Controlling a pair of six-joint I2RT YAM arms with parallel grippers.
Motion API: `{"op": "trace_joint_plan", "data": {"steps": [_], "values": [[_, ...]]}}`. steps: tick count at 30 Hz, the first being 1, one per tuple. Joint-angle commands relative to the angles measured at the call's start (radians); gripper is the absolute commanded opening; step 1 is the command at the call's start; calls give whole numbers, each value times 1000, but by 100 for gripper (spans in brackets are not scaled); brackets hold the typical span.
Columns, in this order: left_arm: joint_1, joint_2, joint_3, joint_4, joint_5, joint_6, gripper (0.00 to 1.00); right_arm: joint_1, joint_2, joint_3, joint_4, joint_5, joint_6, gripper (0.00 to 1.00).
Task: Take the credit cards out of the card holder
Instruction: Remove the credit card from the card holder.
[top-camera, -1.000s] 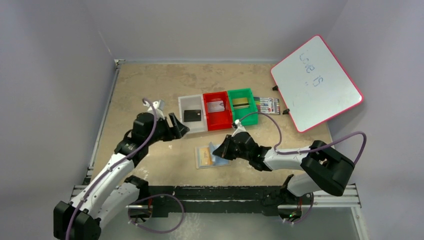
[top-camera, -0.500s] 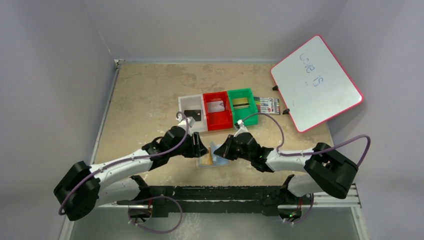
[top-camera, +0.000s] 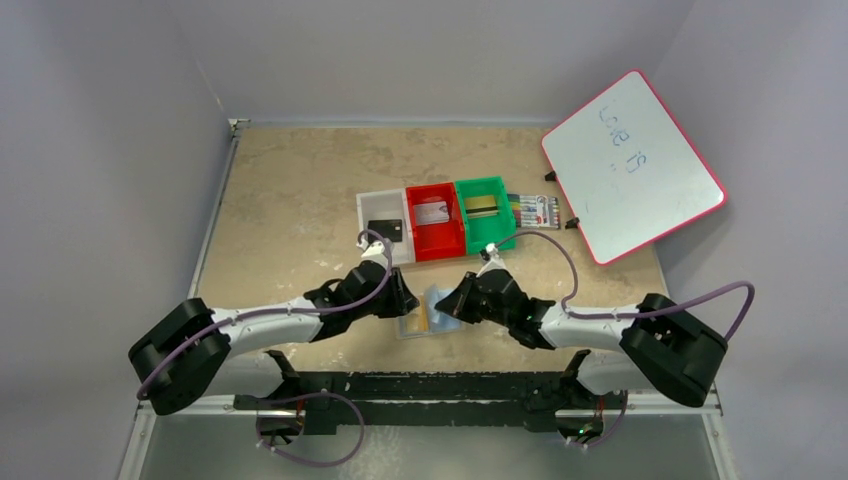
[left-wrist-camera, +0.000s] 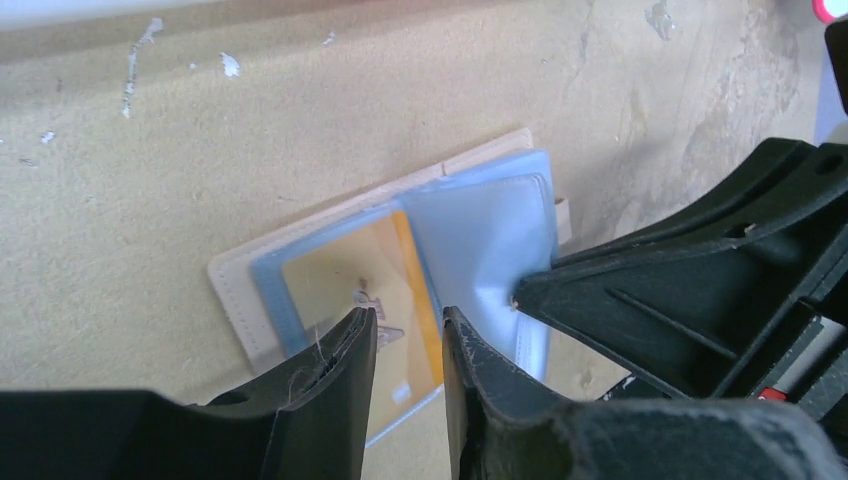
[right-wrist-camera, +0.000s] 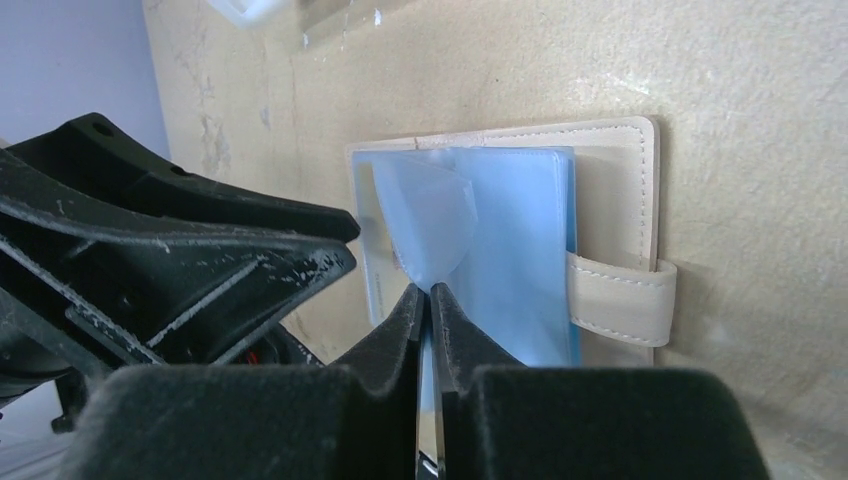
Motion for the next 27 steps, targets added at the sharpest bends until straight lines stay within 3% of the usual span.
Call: {"op": "trace_joint_plan", "data": {"steps": [1, 6, 16, 20, 27], "values": [[-6, -10, 0, 43, -62, -18, 30, -3, -42, -18, -22, 41, 29, 7], [-34, 60, 41, 5, -74, 2, 28, -3, -68, -11, -99, 69, 57, 12], [-144, 163, 173, -182, -264, 45, 28, -3, -145, 29, -356, 178, 111, 18], [-168, 173, 181, -195, -296, 34, 28, -3, -200, 42, -447, 231, 116, 27], [-195, 178, 193, -175, -302, 26, 28, -2, -277, 95, -494, 230, 17, 29]]}}
